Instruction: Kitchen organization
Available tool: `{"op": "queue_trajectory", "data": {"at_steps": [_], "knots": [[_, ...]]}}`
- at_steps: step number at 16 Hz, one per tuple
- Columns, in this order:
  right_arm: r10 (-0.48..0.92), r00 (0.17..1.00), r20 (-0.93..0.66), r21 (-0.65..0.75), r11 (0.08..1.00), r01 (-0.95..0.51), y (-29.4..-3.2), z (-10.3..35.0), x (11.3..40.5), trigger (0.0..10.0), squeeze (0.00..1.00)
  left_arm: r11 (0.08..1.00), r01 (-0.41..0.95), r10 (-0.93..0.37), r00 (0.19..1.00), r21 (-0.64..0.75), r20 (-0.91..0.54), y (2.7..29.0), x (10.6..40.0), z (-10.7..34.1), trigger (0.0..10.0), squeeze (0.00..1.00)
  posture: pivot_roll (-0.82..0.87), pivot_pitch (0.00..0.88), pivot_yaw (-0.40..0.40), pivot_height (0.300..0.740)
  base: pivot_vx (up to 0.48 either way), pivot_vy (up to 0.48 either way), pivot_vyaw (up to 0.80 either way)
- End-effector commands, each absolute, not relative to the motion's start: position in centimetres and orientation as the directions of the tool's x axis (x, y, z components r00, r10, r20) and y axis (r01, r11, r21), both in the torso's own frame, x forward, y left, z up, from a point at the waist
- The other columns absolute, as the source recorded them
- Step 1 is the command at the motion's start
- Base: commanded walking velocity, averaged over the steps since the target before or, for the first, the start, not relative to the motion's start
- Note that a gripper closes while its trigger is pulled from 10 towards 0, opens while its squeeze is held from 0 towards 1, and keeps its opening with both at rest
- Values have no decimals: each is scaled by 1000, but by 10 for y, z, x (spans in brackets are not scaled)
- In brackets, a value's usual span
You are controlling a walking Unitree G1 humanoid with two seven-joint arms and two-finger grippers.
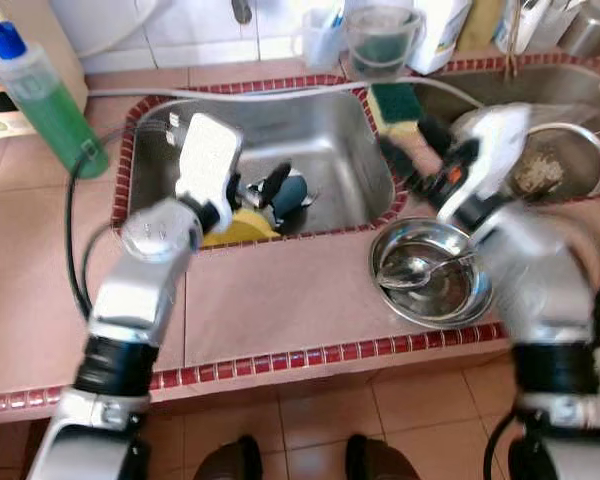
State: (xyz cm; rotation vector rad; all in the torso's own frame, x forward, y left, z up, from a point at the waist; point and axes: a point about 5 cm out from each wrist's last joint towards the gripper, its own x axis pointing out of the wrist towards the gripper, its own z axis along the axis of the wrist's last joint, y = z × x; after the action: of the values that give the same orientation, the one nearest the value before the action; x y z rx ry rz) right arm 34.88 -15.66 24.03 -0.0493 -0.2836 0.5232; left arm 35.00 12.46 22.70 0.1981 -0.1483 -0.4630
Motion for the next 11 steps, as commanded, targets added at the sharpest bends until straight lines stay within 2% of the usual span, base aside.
{"op": "queue_trajectory", "data": {"at_steps": [1, 5, 8, 9, 11], "knots": [[485, 830, 276, -156, 874, -460, -155, 241, 346, 10000, 1000, 897, 376, -406, 909, 232, 96, 130, 351, 218, 10000, 0, -174, 115, 38, 740, 0, 0, 0], [371, 872, 319, -144, 929, -342, -154, 232, 340, 10000, 1000, 935, 304, -329, 936, 180, 125, 135, 353, 210, 10000, 0, -185, 64, 53, 740, 0, 0, 0], [234, 905, 356, -68, 972, -224, -160, 223, 337, 10000, 1000, 962, 233, -255, 954, 144, 160, 140, 354, 209, 10000, 0, -178, 36, 52, 740, 0, 0, 0], [158, 916, 368, -5, 986, -168, -161, 211, 331, 10000, 1000, 975, 203, -217, 956, 89, 197, 143, 350, 204, 10000, 0, -169, 11, 50, 740, 0, 0, 0], [137, 920, 366, 42, 986, -163, -156, 199, 323, 10000, 1000, 973, 205, -225, 948, 111, 224, 143, 342, 198, 10000, 0, -170, 0, 49, 740, 0, 0, 0]]}}
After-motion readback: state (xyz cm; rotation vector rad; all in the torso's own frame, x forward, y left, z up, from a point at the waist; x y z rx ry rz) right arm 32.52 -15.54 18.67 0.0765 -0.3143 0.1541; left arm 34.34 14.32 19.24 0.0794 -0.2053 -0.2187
